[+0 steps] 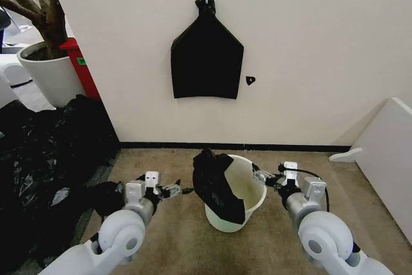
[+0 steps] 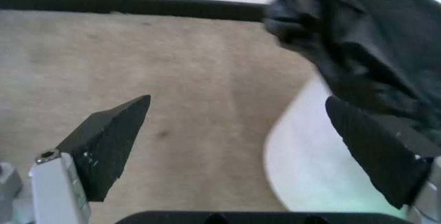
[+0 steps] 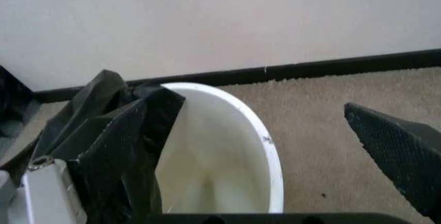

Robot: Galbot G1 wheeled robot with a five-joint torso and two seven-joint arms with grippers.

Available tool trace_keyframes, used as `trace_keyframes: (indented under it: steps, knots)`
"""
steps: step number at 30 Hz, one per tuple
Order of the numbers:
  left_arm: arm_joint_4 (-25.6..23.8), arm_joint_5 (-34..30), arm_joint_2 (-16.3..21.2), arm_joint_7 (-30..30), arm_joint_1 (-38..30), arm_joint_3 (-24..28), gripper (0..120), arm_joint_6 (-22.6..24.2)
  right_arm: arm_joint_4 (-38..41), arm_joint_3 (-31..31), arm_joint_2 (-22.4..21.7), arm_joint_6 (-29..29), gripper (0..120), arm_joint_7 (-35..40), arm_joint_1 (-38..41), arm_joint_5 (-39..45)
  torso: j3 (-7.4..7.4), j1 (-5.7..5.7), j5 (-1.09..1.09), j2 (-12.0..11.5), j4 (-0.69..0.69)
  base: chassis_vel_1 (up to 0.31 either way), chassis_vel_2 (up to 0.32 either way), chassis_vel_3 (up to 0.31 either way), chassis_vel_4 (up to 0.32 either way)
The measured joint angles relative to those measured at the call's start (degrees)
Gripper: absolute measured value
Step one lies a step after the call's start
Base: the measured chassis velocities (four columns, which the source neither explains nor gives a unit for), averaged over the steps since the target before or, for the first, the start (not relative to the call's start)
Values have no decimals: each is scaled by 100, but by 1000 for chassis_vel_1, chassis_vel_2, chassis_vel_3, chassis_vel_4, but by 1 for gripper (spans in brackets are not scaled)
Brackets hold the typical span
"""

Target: Place the garbage bag over the trash bin.

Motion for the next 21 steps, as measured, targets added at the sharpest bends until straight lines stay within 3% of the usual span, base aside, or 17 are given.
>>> trace_keyframes:
  steps: [4, 12, 16, 21]
  knots:
    - [151, -35, -181, 187, -220, 198, 100, -29, -5, -5, 41, 29, 100, -43, -69, -104, 0, 0, 0, 0, 0, 0, 0, 0, 0]
    - [426, -125, -419, -3, -510, 363, 100, 52, -27, 13, 73, 60, 100, -45, -138, -150, 0, 0, 0, 0, 1, 0, 0, 0, 0]
    - [129, -269, -390, -369, -477, 376, 100, 193, -25, 22, 79, 70, 100, -54, -191, -182, 0, 0, 0, 0, -1, 0, 0, 0, 0]
    - [-286, -283, -74, -353, -344, 269, 100, 209, -85, -72, 147, 99, 100, -92, -176, -292, 0, 0, 1, 0, 2, 0, 0, 0, 0]
